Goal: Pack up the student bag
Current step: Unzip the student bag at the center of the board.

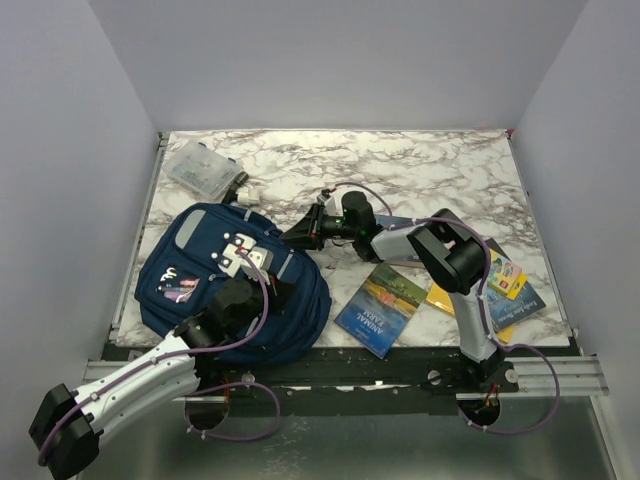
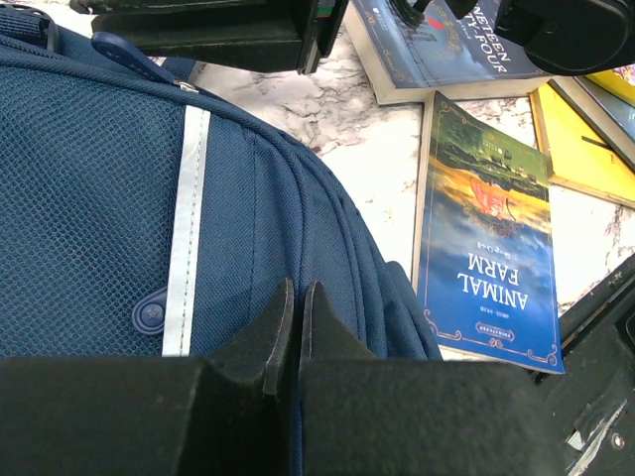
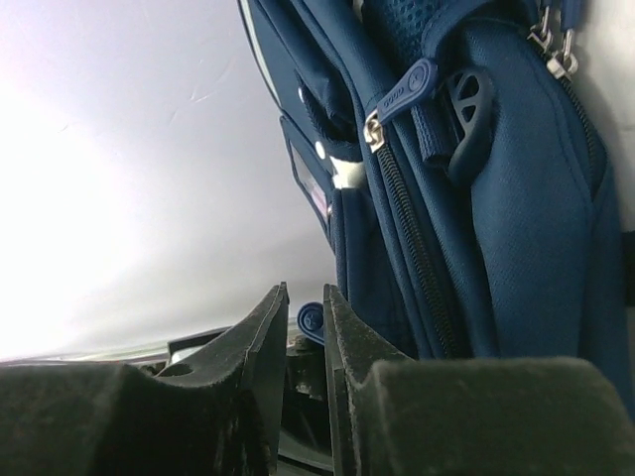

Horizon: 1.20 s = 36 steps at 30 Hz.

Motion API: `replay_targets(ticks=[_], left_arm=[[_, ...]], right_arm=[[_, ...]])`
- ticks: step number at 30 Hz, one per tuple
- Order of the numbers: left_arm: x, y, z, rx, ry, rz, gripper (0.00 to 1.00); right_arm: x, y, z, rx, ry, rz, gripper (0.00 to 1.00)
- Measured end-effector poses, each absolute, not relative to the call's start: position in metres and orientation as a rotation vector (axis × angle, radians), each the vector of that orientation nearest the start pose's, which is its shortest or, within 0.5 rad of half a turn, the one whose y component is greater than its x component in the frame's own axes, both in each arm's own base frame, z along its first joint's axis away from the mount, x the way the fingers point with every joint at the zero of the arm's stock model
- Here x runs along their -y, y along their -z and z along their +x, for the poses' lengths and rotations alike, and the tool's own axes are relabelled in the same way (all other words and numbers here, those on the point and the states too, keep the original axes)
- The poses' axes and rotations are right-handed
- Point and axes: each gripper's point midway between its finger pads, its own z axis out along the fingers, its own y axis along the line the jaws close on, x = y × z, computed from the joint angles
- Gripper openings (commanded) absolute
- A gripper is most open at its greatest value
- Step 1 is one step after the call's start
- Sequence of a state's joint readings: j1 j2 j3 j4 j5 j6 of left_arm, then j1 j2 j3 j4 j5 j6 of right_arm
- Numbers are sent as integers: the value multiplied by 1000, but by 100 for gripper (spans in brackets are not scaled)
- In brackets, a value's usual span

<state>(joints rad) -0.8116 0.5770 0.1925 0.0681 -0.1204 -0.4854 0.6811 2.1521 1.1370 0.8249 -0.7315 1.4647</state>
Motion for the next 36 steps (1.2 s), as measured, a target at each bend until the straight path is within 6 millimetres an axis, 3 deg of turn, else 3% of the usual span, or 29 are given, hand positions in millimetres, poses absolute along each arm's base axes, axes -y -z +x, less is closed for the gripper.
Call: replay_targets(ticks=[11,17,21,26,36], left_arm=[[198,-109,190,-1941,766,232,0],[198,-109,190,-1940,767,232,0],[198,-110,190,-1934,769,231,0],[198,-110,190,-1936,769,232,0],[198,-109,190,-1943,770,227,0]], right_arm=[[-442,-110,308,-2275,-1936,21,42],[-442,-117,305,-2227,-1959,-55,41],[-442,-115,304,-2219,-1943,-93,29],[-440,-107,303,-2230,-1905,-128,27],[-433,-88,311,-2312,-1708,-141,1]])
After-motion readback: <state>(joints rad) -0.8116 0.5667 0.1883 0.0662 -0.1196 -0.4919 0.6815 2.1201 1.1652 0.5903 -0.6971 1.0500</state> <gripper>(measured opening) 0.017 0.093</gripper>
